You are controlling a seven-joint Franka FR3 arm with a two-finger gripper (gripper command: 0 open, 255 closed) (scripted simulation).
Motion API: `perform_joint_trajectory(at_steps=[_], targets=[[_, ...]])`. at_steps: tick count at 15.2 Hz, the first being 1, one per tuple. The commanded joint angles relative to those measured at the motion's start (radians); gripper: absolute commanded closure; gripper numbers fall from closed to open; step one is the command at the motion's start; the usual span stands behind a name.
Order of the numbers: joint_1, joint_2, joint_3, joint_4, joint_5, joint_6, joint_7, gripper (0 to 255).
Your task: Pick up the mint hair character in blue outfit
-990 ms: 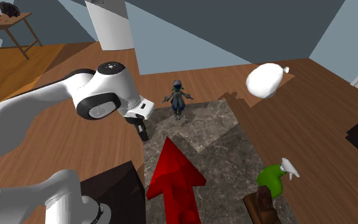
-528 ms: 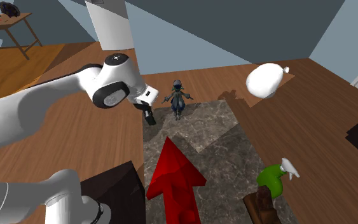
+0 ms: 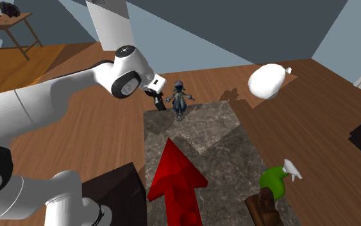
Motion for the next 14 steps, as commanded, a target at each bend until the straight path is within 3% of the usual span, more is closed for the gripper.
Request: perform_joint_trajectory(at_steps=[1,4,13,14], targets=[[-0.015,0.055,0.038,0.053,-0.034,0.040,0.072,0],[-0.033,0.125,0.080,0.122,-0.091,0.079,0.158,0],[-0.030,0.128,0.085,0.022,-0.093,0.180,0.165,0],[-0.030,0.129,0.086,0.024,-0.093,0.179,0.165,255]])
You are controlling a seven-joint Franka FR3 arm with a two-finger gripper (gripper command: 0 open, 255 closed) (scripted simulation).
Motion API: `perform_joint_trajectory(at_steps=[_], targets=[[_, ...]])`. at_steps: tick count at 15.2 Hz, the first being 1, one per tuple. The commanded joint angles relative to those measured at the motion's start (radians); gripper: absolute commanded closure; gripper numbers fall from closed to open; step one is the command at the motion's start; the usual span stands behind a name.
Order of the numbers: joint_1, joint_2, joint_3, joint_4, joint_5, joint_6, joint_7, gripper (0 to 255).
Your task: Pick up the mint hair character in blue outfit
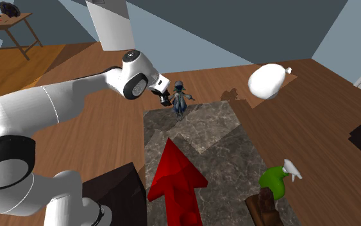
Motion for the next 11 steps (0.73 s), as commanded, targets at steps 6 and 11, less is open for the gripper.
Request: perform_joint_trajectory(at_steps=[6,11], targets=[[0.000,0.000,0.000,-0.002,0.000,0.002,0.001,255],[0.000,-0.003,-0.002,0.021,0.002,-0.024,-0.002,255]])
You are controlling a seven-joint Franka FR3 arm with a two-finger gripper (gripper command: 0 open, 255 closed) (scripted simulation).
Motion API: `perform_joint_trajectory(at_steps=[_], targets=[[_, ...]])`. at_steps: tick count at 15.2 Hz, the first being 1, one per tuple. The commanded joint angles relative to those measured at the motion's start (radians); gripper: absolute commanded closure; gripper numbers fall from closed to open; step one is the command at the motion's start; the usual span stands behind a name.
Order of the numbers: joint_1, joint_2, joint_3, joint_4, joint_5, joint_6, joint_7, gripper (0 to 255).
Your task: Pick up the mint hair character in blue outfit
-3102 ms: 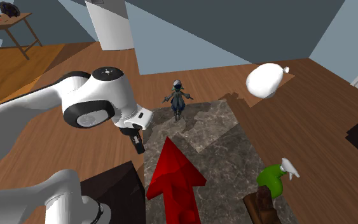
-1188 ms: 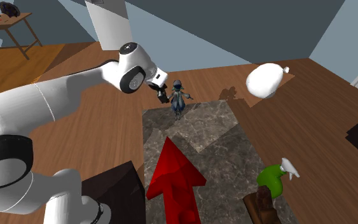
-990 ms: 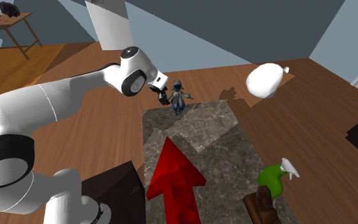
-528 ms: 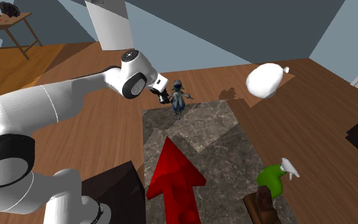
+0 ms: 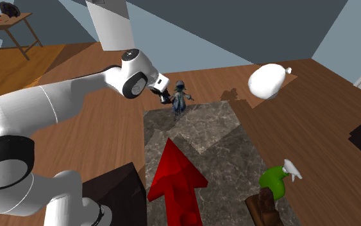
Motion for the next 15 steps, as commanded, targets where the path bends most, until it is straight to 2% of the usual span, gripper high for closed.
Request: perform_joint_trajectory(at_steps=[1,13,15], targets=[[-0.001,0.001,-0.002,0.024,0.000,-0.023,-0.002,255],[-0.006,0.012,-0.007,0.196,-0.006,-0.185,-0.005,255],[-0.007,0.013,-0.007,0.199,-0.006,-0.187,-0.005,255]])
